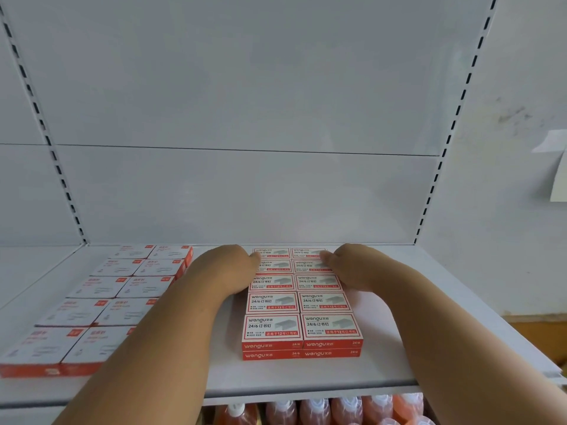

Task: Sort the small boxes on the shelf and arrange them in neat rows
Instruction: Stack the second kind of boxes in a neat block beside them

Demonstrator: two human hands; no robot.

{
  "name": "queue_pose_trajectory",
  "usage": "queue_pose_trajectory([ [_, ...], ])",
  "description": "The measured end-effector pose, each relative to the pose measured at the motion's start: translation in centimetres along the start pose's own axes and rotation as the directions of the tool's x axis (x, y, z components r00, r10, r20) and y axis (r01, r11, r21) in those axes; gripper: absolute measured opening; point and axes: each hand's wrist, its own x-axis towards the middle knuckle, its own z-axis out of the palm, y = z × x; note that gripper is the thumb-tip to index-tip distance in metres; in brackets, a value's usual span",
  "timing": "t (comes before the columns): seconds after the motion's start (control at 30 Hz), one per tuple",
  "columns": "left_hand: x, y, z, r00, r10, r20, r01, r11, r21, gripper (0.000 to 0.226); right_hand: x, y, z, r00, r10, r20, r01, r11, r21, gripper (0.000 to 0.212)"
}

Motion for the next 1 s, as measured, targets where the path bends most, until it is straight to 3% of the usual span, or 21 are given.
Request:
queue_pose_trajectory([
  [0.2,-0.2,0.4,0.3,0.998,0.041,0.042,-0.042,0.998,0.043,0.054,-0.5,-0.6,0.2,0.999,-0.039,-0.016,0.037,0.994,-0.101,0.057],
  [0.4,-1.2,0.7,-0.8,1.000,0.011,0.017,-0.011,1.000,0.025,0.054,-1.3,-0.5,-0.3,0.999,0.036,0.028,-0.036,0.999,-0.015,0.066],
  [0.53,-2.0,1.0,-1.4,0.996,0.019,0.088,-0.023,0.999,0.044,0.061,-2.2,-0.5,-0.2,1.000,0.017,0.021,-0.016,0.999,-0.049,0.061],
  [0.77,-2.3,1.0,-0.4,0.994,0.018,0.104,-0.022,0.999,0.037,0.048,-2.5,-0.8,0.2,1.000,-0.010,-0.013,0.008,0.993,-0.114,0.055],
  [1.0,-2.9,0.7,-0.7,0.993,0.023,0.119,-0.025,0.999,0.020,0.046,-3.1,-0.6,0.1,0.999,0.036,0.015,-0.036,0.999,-0.018,0.064],
])
